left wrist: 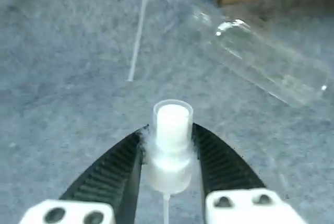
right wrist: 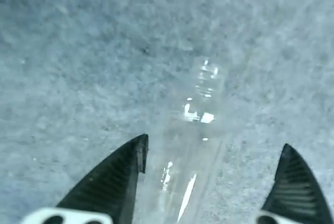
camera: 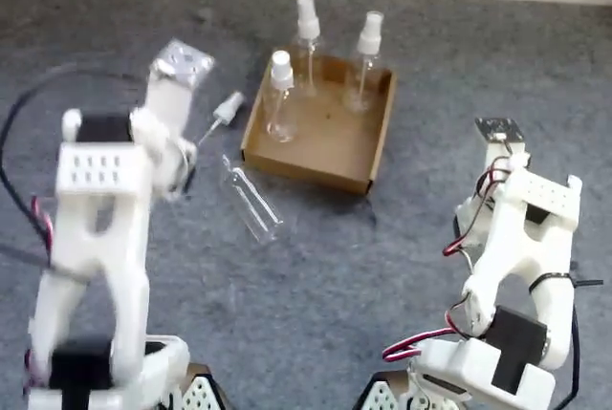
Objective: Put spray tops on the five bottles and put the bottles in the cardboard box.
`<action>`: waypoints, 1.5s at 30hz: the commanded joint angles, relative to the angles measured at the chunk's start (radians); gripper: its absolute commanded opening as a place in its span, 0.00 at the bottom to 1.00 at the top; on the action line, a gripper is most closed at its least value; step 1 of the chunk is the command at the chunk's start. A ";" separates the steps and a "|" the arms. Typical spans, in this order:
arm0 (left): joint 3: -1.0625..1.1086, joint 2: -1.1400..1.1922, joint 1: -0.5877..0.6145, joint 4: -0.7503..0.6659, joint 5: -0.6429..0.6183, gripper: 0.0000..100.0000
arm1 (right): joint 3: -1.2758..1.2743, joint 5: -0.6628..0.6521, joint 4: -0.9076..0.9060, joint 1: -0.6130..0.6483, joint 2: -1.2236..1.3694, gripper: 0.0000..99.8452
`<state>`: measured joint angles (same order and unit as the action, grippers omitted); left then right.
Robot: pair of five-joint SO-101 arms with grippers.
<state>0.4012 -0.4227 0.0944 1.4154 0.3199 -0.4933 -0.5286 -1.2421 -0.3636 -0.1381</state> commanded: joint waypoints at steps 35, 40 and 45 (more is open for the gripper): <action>0.291 -0.320 -0.081 -0.210 -0.176 0.00 | 0.226 0.218 -0.044 0.225 -0.245 0.00; 0.176 -0.326 -0.081 -0.210 -0.249 0.00 | 0.174 0.295 -0.025 0.541 -0.512 0.00; 0.127 -0.495 -0.061 -0.186 -0.262 0.00 | 0.041 0.358 0.091 0.782 -0.558 0.00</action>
<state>0.5946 -0.8032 0.0238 1.2221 0.0713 -0.4181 -0.2079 -1.2236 0.2915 -0.6536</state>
